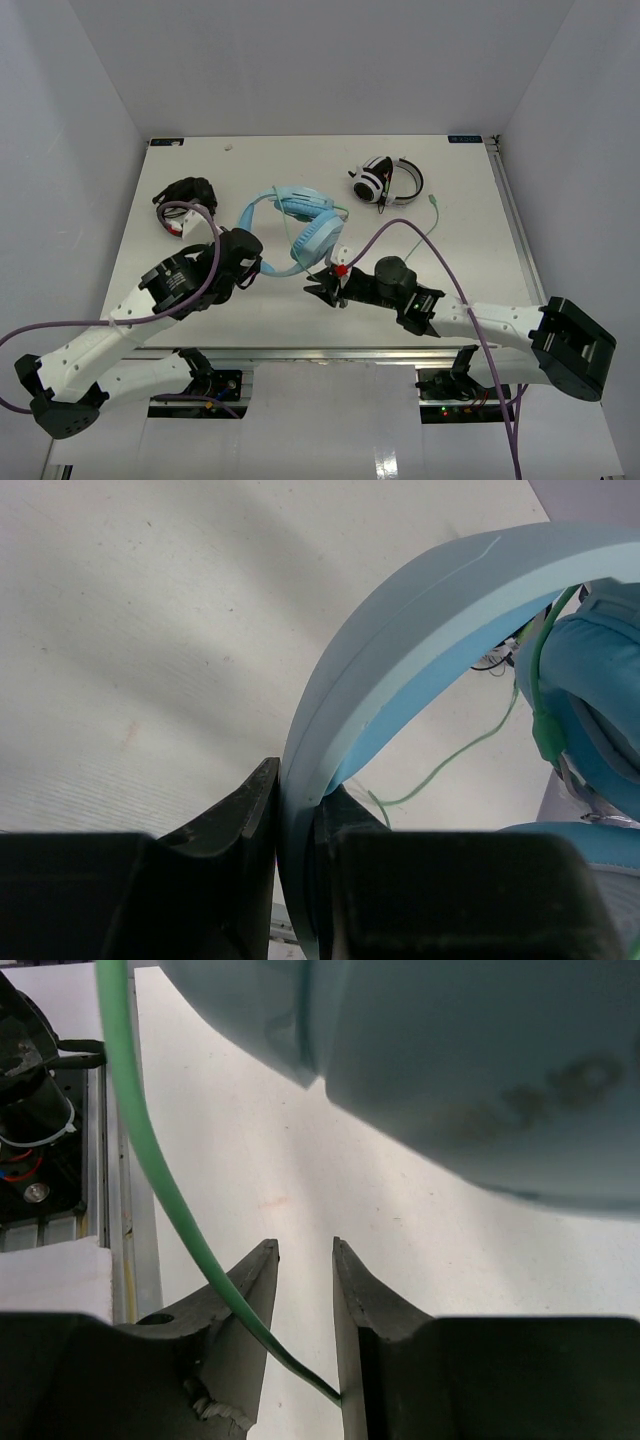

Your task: Wrap the headphones

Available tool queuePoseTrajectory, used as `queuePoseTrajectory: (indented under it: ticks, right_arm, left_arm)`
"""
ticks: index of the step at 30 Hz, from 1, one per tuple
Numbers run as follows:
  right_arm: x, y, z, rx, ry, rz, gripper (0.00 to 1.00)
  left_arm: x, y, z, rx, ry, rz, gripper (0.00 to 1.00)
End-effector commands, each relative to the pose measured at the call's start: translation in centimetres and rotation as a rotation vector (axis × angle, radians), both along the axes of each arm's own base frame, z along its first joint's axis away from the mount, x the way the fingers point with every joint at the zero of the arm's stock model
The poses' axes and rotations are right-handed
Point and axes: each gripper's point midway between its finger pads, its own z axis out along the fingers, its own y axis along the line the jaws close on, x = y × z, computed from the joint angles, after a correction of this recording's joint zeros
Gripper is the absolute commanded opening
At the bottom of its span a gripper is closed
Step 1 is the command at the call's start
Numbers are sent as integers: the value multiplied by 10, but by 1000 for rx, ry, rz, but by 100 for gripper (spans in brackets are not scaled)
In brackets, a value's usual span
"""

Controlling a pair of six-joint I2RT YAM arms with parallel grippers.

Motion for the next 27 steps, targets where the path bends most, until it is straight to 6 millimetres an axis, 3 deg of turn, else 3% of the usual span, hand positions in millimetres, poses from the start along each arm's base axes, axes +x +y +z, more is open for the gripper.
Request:
queuePoseTrajectory:
  ticks: [1, 21, 27]
  right_arm:
    - [6, 3, 12, 57, -73, 4, 35]
    - [23, 3, -12, 82, -72, 31, 35]
    - [36, 1, -27, 83, -20, 28, 33]
  left_arm:
    - [2, -11, 47, -208, -96, -2, 0]
    - [-16, -10, 67, -321, -119, -65, 0]
    - [-19, -8, 67, -329, -121, -69, 0]
